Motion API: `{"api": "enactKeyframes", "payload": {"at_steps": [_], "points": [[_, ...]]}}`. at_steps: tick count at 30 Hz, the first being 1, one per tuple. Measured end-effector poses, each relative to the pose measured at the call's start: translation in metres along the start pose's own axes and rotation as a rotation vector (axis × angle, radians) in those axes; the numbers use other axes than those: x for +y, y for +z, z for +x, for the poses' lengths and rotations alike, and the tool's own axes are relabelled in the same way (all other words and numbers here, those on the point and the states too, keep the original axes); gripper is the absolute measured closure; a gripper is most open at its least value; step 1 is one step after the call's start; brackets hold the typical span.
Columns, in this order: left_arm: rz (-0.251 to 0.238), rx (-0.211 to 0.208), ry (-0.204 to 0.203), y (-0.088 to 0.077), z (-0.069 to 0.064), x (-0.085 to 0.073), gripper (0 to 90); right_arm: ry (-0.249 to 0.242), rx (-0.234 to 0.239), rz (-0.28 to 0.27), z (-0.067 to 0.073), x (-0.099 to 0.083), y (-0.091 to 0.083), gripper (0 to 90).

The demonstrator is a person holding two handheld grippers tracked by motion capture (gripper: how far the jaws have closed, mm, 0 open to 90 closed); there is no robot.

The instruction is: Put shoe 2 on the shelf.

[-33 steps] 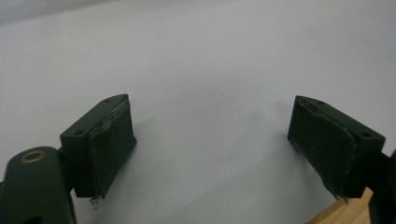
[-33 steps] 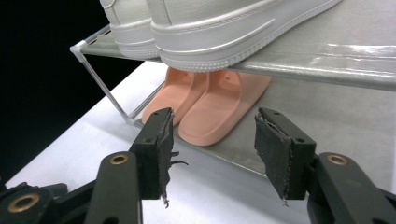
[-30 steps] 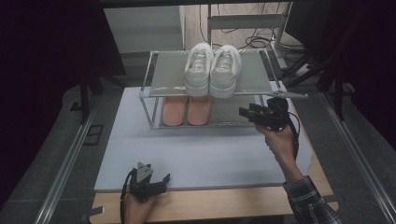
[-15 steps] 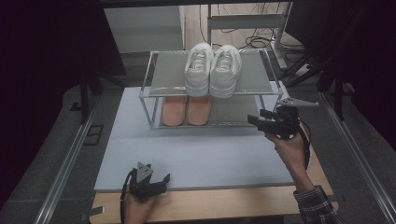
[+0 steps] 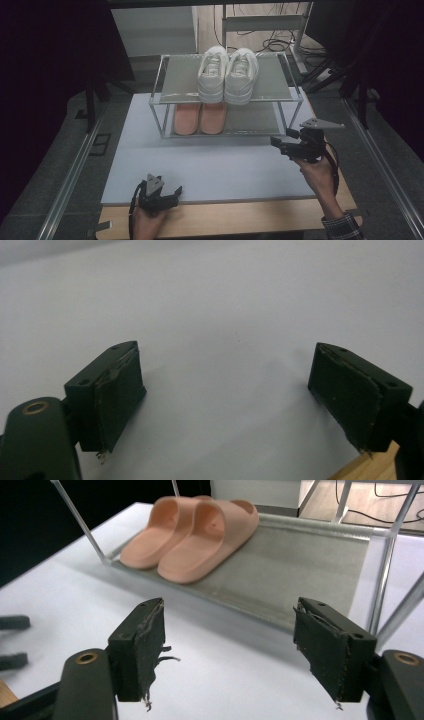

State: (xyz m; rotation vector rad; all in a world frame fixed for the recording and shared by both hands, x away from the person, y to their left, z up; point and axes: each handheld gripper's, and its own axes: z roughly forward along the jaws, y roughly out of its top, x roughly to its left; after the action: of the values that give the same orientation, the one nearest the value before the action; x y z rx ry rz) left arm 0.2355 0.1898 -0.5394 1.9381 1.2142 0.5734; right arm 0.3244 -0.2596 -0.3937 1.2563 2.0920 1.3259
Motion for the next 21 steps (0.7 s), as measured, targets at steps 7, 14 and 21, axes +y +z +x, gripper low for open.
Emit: {"api": "enactKeyframes", "payload": {"at_steps": [7,14,21], "points": [[0.003,-0.001,0.004,0.000,0.000,0.000,14.1,-0.030,-0.012,0.041,0.000,-0.022,0.005,23.5],[0.002,0.000,0.000,0.000,0.000,0.000,14.1,-0.041,-0.015,0.082,-0.001,-0.044,0.014,17.6],[0.002,0.000,0.000,0.000,0.000,0.000,14.1,-0.074,-0.033,0.118,0.002,-0.066,0.025,14.2]]}}
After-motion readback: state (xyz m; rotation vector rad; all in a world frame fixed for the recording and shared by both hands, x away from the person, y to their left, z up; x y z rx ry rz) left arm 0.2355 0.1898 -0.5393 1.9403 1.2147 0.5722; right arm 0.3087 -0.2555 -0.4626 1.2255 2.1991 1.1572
